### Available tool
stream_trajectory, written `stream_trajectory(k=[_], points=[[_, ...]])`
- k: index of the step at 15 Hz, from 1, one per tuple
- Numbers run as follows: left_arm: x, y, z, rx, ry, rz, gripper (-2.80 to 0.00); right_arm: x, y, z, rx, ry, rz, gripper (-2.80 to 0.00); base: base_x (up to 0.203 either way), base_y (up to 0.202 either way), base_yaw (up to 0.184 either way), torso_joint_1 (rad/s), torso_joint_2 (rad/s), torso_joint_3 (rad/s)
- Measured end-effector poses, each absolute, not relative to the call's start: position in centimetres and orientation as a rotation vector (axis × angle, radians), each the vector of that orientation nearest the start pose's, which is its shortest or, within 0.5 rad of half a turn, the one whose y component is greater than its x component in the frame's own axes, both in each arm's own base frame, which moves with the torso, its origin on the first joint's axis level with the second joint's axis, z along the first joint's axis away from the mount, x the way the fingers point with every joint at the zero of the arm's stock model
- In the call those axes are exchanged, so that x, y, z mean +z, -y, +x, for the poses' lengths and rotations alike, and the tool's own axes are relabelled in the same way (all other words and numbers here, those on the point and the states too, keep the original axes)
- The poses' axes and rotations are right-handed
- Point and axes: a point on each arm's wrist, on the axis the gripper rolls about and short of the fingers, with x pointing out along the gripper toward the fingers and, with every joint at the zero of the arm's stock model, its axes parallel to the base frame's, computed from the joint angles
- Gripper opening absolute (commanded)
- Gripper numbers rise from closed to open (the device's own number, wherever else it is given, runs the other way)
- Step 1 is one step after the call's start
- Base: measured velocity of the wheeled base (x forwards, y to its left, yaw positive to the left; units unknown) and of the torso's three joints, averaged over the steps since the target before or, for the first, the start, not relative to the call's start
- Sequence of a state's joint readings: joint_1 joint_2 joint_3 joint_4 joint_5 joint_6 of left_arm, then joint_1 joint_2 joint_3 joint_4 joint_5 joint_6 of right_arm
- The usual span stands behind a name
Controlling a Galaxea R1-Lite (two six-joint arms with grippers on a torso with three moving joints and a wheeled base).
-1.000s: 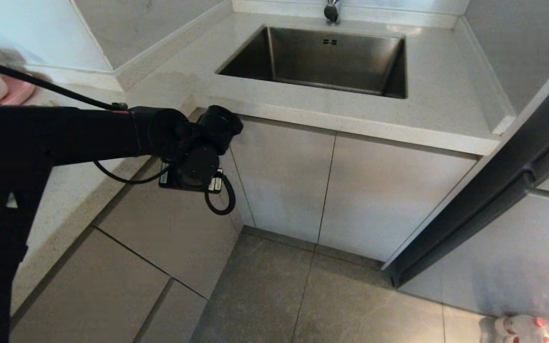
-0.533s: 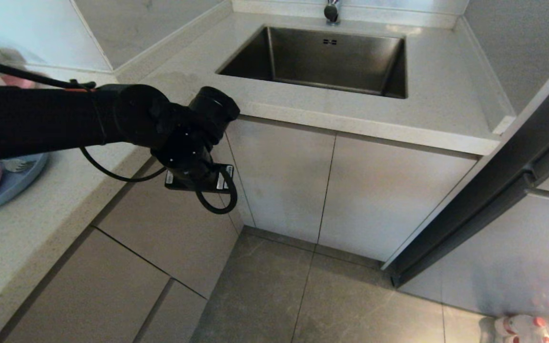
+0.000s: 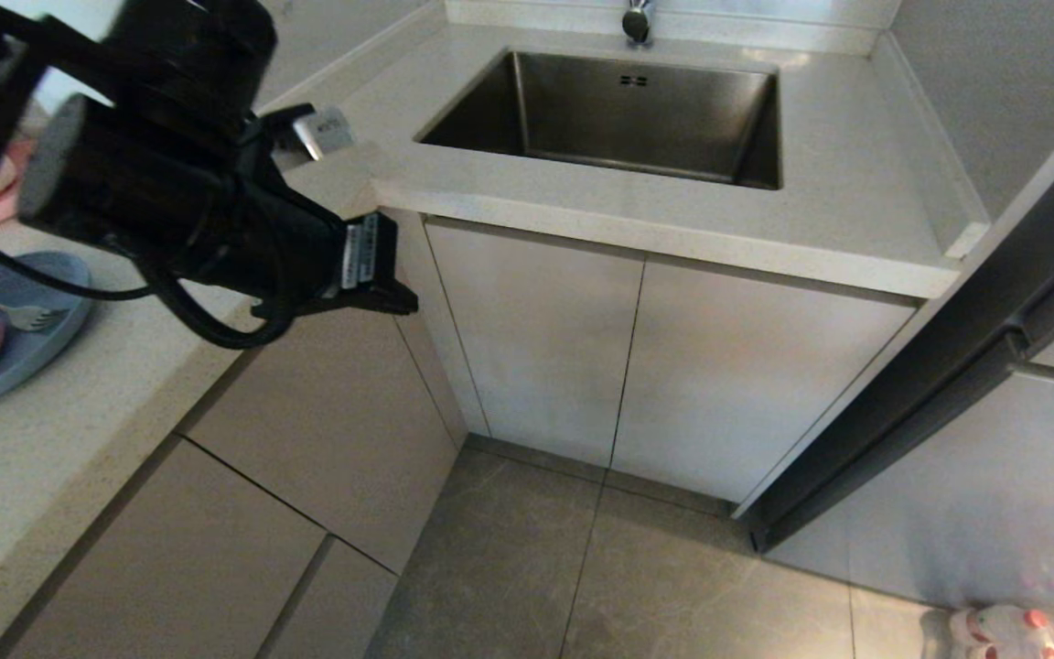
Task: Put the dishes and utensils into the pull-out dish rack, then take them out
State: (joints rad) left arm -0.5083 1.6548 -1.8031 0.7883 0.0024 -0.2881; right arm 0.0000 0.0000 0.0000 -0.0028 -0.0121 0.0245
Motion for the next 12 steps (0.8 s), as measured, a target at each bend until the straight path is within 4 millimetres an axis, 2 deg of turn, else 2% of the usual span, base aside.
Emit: stream_trajectory(k=[4,6,9,12], points=[[38.1,8.8,16.8,-0.415,-0.506,-0.168,-2.80,7.6,0.0,-2.3,-0.012,0.003,0.024,-2.80,0.000,0.000,0.000,0.000,0.00,0.000],[39.5,6.2,13.0,-0.399,-0.409,-0.178,-2.80,7.6,0.0,-2.3,-0.012,0.003,0.024,-2.80,0.000,0.000,0.000,0.000,0.00,0.000],[40.0,2.5,7.4,-0.303,-0.269,-0.172,-2.80,7.6,0.0,-2.3,-0.012,0.003,0.024,-2.80,0.000,0.000,0.000,0.000,0.00,0.000],[39.2,0.5,2.2,-0.213,-0.170,-0.156,-2.80,7.6,0.0,-2.3,-0.012,0.003,0.024,-2.80,0.000,0.000,0.000,0.000,0.00,0.000]])
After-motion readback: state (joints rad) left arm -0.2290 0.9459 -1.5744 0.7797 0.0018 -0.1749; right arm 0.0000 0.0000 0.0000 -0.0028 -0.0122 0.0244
